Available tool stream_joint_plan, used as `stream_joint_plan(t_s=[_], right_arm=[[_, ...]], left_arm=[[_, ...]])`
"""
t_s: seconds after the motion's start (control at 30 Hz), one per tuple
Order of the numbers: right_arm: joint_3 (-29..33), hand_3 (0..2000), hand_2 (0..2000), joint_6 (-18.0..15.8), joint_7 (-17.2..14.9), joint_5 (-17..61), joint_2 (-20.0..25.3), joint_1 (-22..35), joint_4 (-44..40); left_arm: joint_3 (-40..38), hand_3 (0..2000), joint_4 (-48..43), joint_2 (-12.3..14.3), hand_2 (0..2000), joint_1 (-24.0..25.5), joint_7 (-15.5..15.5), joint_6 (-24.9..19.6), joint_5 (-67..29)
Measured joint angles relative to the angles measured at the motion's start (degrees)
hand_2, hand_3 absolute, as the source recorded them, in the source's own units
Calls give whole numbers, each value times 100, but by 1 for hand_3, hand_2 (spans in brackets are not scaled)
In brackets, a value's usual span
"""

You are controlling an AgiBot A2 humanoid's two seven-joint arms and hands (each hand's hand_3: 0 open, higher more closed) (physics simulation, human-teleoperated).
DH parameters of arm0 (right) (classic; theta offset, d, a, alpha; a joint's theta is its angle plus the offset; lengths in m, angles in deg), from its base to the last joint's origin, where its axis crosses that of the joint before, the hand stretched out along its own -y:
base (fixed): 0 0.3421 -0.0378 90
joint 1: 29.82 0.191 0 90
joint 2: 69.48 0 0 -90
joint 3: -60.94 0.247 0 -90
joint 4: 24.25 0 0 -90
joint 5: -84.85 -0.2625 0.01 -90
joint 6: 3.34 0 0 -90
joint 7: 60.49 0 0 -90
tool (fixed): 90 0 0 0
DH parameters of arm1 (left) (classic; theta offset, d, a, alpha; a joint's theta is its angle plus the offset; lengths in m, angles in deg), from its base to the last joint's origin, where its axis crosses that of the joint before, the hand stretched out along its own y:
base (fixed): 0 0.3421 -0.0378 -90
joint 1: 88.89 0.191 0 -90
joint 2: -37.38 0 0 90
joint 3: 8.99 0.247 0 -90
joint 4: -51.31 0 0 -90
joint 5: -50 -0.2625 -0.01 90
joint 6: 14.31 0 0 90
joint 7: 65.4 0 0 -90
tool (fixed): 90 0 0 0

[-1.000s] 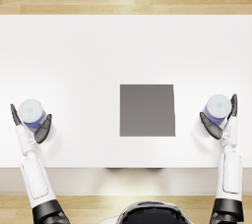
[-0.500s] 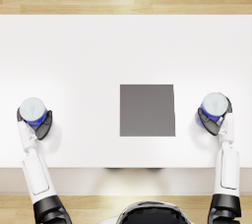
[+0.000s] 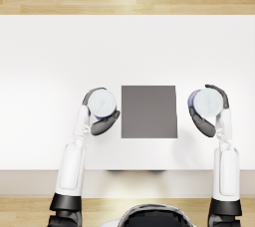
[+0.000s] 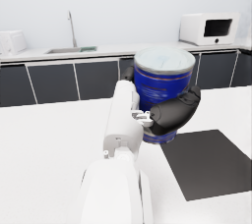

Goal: Pick up the blue can on the left and place it in the middle, then pick up the blue can on the right and place it on top of the can in the middle

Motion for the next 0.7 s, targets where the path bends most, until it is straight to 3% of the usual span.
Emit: stream_joint_plan(t_s=[0.17,0.47,0.5,0.6,0.7], right_arm=[[-97,1520,2000,-267,11,-1,58,207,249],[-428,1520,2000,-430,35,-1,212,675,367],[-468,1520,2000,-428,35,-1,231,722,370],[-596,1520,2000,-425,35,-1,288,841,360],[-747,1520,2000,-450,37,-1,356,977,328]], left_arm=[[688,1520,449,299,2000,-439,1,-19,917],[1741,1520,1721,745,2000,-915,-21,-58,1141],[1816,1520,1870,789,2000,-955,-158,-60,1145],[1991,1520,2263,904,2000,-1041,-1229,-71,1150],[2092,1520,2559,970,2000,-1054,-1728,-87,1152]])
